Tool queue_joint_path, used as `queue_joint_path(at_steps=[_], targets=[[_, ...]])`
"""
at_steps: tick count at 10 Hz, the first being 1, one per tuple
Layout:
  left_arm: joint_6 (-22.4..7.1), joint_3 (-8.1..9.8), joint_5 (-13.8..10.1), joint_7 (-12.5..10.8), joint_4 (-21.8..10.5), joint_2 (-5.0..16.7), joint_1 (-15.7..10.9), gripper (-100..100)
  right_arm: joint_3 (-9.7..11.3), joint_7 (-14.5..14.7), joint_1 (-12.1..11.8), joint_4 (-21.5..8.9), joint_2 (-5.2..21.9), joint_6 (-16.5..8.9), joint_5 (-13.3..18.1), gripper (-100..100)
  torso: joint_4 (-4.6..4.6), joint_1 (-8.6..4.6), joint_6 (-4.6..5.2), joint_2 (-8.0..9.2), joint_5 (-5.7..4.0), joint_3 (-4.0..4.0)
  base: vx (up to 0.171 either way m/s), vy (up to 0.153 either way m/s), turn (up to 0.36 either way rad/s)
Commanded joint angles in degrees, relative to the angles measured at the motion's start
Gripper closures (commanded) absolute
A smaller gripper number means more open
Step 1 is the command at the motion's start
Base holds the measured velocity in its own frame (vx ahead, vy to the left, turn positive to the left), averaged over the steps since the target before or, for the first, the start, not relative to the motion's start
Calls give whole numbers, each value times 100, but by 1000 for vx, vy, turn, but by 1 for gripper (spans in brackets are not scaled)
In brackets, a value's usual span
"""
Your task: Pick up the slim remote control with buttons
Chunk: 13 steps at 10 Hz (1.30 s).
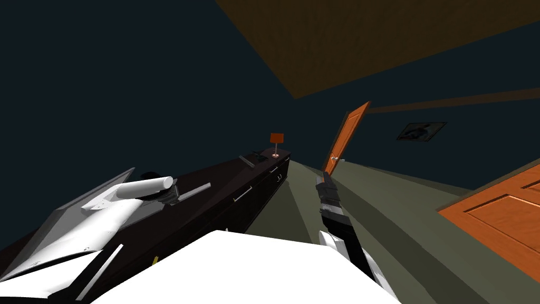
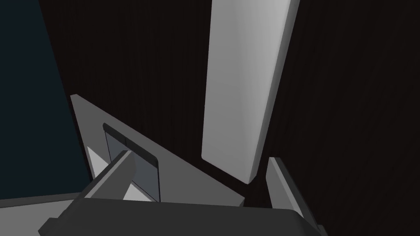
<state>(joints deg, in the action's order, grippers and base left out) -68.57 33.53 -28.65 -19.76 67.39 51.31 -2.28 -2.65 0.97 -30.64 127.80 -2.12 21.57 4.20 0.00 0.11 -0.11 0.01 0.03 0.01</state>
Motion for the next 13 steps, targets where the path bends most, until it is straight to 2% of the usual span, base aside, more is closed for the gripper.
queue_joint_path(at_steps=[1,2,3,4,5,6,7,8,9,10,11,12,13], targets=[[-173,15,-18,-14,-28,26,-10,-100,0,0,0,0,0,0,0,0,0,0,0,0,0,0,2,10,27],[-395,89,-134,-43,-279,160,-92,-100,0,0,0,0,0,0,0,0,1,-2,-2,2,-1,1,6,15,-164],[-508,89,-134,-43,-279,160,-92,-100,0,0,1,0,0,0,0,0,0,-1,5,0,-1,0,6,22,-120],[-692,155,-243,-69,-516,284,-166,-100,0,0,0,0,0,0,0,0,0,0,1,0,0,0,9,25,-200],[-820,155,-243,-69,-519,284,-166,-100,0,0,1,0,0,0,0,0,0,2,5,-2,-1,-1,9,27,-79],[-973,212,-344,-93,-749,397,-230,-100,0,0,0,0,0,0,0,0,0,3,-1,-1,1,-1,15,29,-117],[-1124,212,-344,-93,-749,397,-230,-100,0,0,0,0,0,0,0,0,0,4,3,-3,0,-2,9,27,-92],[-1302,262,-438,-114,-965,498,-285,-100,0,0,0,0,0,0,0,0,0,3,0,-2,1,-1,11,28,-158],[-1400,262,-438,-114,-965,498,-285,-100,0,0,0,0,0,0,0,0,0,4,3,-3,0,-1,11,32,-86],[-1601,304,-522,-133,-1167,586,-331,-100,0,0,0,0,0,0,0,0,0,4,-1,-3,1,-1,18,38,-139],[-1654,304,-522,-133,-1167,586,-331,-100,0,0,0,0,0,0,0,0,-1,7,2,-5,1,-3,12,35,-67],[-1875,339,-599,-150,-1353,662,-368,-100,0,0,0,0,0,0,0,0,-1,6,-1,-3,2,-2,19,35,-95],[-1883,339,-599,-150,-1353,662,-368,-100,0,0,0,0,0,0,0,0,-1,6,1,-6,1,-3,16,31,-77]])
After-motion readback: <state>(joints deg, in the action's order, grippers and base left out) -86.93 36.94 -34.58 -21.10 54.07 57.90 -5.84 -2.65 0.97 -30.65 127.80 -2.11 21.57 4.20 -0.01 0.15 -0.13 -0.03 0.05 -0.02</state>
